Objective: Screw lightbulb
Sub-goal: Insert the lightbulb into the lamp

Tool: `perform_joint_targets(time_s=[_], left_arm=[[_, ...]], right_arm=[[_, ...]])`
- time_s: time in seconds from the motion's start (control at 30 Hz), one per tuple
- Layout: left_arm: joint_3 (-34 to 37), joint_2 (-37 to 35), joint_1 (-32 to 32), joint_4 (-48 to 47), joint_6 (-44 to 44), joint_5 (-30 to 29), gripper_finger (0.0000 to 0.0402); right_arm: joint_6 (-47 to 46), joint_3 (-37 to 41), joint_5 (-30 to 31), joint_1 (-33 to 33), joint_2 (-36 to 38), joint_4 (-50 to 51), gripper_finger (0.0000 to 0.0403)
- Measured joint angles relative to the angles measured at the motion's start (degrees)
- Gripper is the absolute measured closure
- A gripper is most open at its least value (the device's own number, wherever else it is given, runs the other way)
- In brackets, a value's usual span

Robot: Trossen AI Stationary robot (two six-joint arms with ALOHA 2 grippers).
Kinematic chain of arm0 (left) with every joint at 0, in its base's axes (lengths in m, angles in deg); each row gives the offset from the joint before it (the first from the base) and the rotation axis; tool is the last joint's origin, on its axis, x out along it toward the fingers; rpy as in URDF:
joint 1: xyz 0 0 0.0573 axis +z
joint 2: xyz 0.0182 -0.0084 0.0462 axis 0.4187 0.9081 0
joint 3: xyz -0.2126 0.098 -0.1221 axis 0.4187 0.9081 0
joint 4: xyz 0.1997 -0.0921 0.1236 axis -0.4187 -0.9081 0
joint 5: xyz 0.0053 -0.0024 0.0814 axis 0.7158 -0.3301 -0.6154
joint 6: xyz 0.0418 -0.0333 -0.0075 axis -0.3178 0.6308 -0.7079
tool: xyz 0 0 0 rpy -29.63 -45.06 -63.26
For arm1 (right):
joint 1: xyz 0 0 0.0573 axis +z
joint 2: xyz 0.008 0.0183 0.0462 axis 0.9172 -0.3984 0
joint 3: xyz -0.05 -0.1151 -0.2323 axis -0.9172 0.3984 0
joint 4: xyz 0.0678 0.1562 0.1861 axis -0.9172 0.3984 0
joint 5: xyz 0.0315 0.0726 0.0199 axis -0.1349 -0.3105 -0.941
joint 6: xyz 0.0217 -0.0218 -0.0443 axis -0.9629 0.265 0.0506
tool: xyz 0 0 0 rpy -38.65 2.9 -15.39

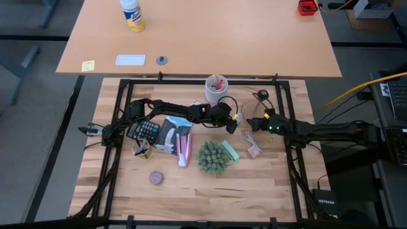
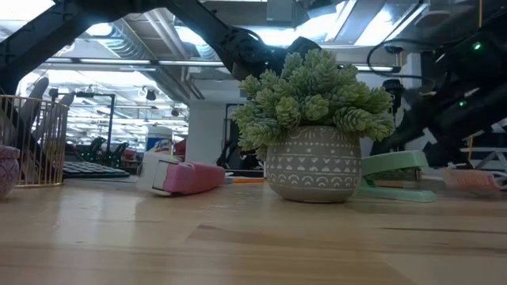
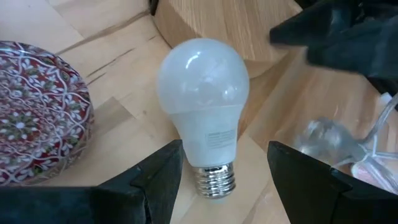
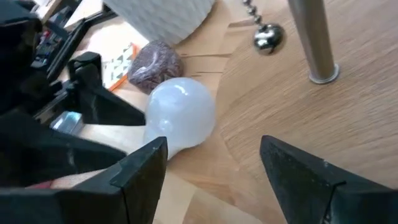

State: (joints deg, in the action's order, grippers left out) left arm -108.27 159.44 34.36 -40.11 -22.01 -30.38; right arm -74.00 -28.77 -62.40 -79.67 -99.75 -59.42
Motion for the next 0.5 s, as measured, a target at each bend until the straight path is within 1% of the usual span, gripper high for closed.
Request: perform_joint_targets(time_s=[0.17, 0.3, 0.5], left_arm=[[0.0, 0.0, -0.1, -0.2, -2.1, 0.0, 0.0176], [0.0, 0.0, -0.2, -0.2, -2.7, 0.0, 0.0176], [0.0, 0.0, -0.3, -0.3, -4.8, 0.0, 0.0176]], right_arm=[[-1.9, -0.3, 1.5, 0.0, -7.3, -5.1, 0.0137], [-1.9, -0.3, -0.3, 0.0, -11.6, -11.3, 0.0137], [-2.0, -3.0, -2.4, 0.0, -16.8, -12.1, 0.0137]])
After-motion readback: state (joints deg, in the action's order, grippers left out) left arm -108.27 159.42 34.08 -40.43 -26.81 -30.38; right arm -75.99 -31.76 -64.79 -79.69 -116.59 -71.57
